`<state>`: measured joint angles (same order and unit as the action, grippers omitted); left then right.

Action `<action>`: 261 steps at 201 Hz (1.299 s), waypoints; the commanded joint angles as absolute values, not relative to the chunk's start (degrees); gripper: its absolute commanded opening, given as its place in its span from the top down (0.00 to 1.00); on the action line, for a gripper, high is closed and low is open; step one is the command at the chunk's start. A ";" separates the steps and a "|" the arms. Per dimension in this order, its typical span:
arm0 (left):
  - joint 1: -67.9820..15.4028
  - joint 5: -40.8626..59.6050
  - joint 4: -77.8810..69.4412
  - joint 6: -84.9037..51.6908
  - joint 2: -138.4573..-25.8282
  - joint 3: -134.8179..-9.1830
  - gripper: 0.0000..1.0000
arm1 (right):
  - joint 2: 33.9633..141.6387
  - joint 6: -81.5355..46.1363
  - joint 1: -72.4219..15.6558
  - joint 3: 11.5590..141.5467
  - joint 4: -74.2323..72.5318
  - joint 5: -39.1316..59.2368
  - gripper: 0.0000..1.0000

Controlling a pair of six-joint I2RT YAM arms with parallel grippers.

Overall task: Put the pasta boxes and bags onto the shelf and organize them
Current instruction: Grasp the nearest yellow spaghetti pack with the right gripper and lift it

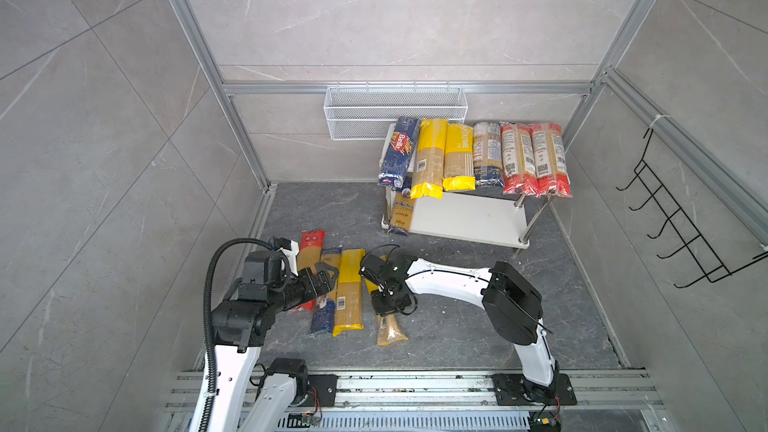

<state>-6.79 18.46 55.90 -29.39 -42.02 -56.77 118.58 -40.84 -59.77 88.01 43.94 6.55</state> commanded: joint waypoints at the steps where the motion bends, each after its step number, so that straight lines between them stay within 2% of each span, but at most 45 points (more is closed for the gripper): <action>1: -6.94 19.46 52.42 -29.17 -44.11 -58.56 0.00 | 119.98 -41.75 -59.41 80.70 40.48 11.91 1.00; 36: -6.94 20.31 50.02 -29.05 -47.18 -59.24 0.00 | 113.26 -43.99 -56.59 71.71 31.50 16.45 1.00; 136: -6.92 21.01 45.72 -28.78 -54.37 -61.38 0.00 | 102.01 -45.04 -53.75 60.20 20.84 20.09 1.00; 261: -6.92 21.27 39.70 -29.52 -64.02 -62.72 0.00 | 86.56 -43.97 -45.29 48.39 17.54 22.22 1.00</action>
